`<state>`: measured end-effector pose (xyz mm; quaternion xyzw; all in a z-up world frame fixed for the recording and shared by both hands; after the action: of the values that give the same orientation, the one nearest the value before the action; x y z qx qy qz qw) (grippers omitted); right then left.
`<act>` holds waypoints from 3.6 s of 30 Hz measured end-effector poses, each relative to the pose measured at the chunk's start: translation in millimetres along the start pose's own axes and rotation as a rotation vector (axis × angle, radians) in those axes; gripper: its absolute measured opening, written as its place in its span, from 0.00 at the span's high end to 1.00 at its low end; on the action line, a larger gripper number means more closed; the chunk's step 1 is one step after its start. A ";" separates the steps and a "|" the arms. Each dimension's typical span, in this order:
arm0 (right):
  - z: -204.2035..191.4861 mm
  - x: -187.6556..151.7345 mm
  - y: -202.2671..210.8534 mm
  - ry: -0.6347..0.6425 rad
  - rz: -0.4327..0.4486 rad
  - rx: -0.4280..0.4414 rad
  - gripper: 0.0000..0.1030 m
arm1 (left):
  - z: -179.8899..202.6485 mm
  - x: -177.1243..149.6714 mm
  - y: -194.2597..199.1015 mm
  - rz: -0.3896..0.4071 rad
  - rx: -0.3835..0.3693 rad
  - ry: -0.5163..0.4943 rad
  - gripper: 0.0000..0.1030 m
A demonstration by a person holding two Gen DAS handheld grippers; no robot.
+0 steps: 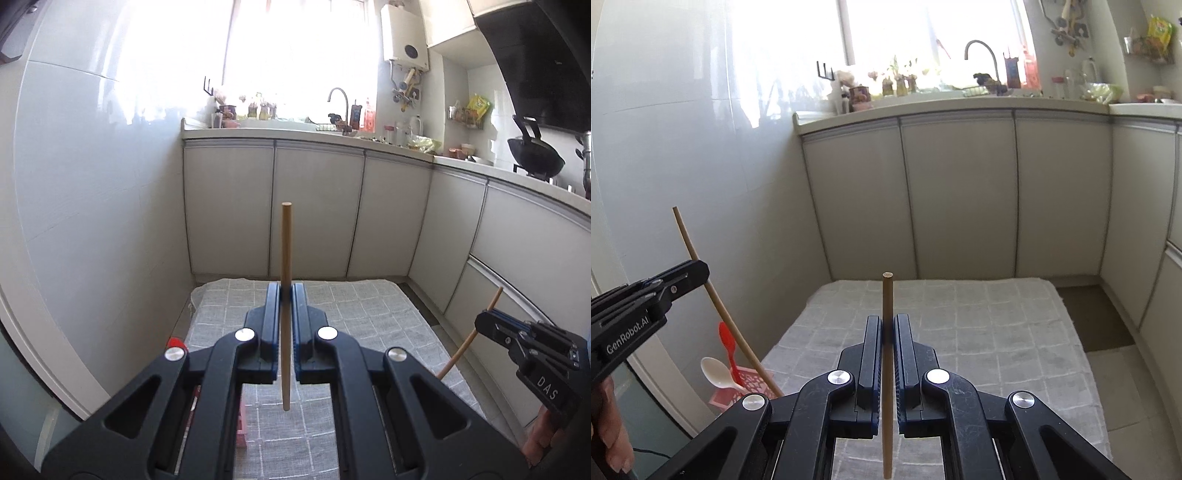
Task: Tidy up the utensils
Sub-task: 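Carry the chopsticks upright over the pink holder with both tools, then lower the chopsticks into the pink holder and open both tools, then move both open tools down to the loose chopsticks on the cloth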
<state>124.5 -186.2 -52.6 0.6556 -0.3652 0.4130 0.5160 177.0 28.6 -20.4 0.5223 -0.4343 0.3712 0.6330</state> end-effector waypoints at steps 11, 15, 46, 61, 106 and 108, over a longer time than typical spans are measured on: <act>-20.4 14.7 0.2 -0.002 0.006 0.060 0.96 | -46.2 1.4 -12.5 -0.021 0.094 0.102 0.94; -31.4 20.6 -4.7 0.000 -0.003 0.088 0.96 | -48.4 -17.7 -37.5 -0.107 0.115 0.100 0.94; -136.7 64.9 -86.4 -0.001 -0.140 0.278 0.96 | -104.1 -36.1 -18.7 -0.197 0.155 0.267 0.48; -165.1 11.0 -163.6 0.054 -0.324 0.225 0.95 | -117.0 -43.7 -22.3 -0.251 0.153 0.313 0.48; 41.6 -68.7 -14.8 -0.144 -0.424 -0.096 0.19 | 54.6 -84.5 -29.9 -0.428 -0.102 -0.196 0.15; 53.0 -80.3 -16.2 -0.168 -0.450 -0.110 0.18 | 67.2 -98.9 -38.5 -0.482 -0.135 -0.250 0.15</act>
<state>116.4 -230.6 -139.1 0.7234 -0.2734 0.2112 0.5978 167.3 -46.0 -121.0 0.6091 -0.3961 0.1128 0.6777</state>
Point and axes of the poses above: each gripper's, at about its wrist camera, not at the fingertips, and y roughly against the way its jaws point, z to its right, x to its top, the point moved 1 cm from there along -y, roughly the way its jaws point, and after that the axes turned 1 degree about -x, right-handed, at the moved point
